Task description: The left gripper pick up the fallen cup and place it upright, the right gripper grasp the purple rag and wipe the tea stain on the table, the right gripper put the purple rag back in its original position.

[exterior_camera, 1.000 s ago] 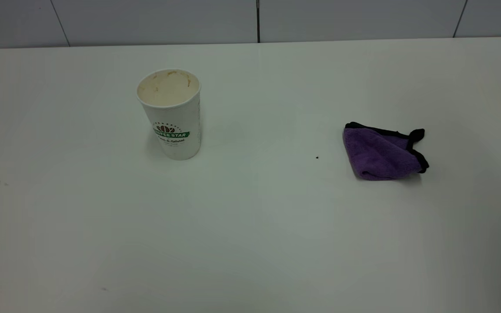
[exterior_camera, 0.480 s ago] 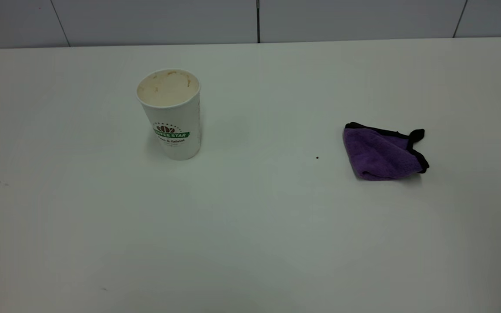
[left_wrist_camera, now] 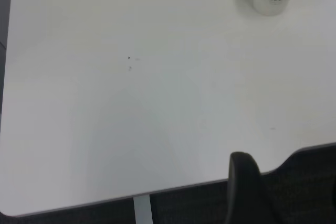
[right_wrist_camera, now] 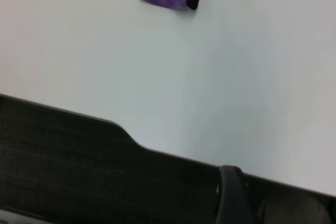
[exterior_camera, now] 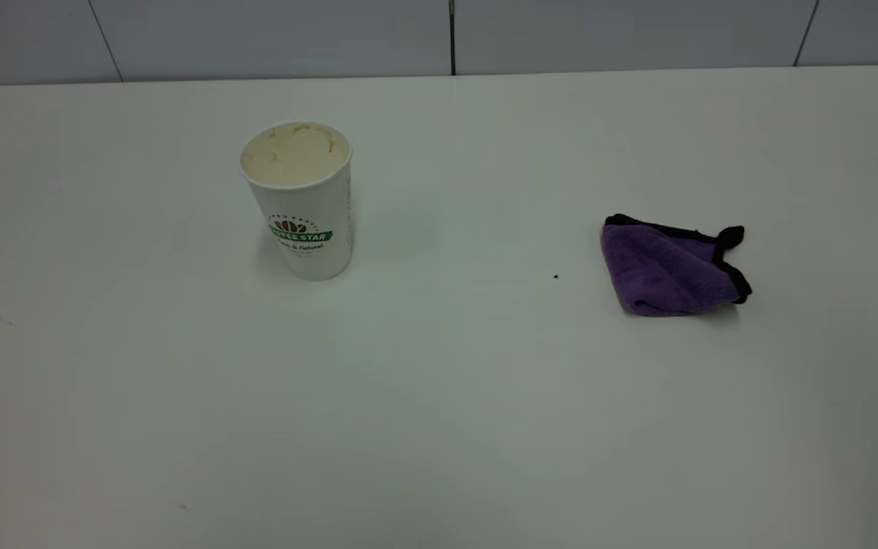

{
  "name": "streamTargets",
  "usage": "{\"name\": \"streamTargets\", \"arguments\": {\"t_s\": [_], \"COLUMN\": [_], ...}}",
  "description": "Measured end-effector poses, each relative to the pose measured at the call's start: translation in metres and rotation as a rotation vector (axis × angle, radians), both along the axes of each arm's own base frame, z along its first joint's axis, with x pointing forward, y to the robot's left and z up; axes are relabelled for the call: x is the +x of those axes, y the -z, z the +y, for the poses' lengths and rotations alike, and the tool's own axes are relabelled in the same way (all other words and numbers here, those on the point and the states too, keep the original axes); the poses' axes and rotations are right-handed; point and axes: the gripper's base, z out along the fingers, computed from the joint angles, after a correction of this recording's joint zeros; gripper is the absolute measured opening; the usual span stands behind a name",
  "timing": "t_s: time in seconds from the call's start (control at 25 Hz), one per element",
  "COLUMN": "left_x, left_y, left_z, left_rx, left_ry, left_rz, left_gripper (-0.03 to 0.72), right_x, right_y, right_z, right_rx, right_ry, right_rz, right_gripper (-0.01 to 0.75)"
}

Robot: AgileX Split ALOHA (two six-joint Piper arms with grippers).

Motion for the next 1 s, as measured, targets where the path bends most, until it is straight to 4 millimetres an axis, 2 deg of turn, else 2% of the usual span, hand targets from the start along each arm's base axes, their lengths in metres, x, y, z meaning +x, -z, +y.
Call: {"name": "streamTargets", "arguments": {"t_s": [0.28,0.68,1.0], "left_x": [0.0,0.0,0.0], "left_y": [0.0,0.0,0.0], "left_z": [0.0,0.0,0.0], "left_rx": [0.0,0.0,0.001], "left_ry": [0.0,0.0,0.001], "left_rz": [0.0,0.0,0.0], "left_gripper": [0.429,0.429,0.429], "right_x": [-0.003,-0.049,-0.048], "right_y": [-0.001,-0.004,0.002], "right_z": [-0.001,-0.008,-0.008], "right_rx": [0.009,0.064,0.062], "right_ry": [0.026,0.056,0.053], "right_rz": [-0.022,-0.305,-0.284], "right_gripper": [0.488,0.488,0.488]}}
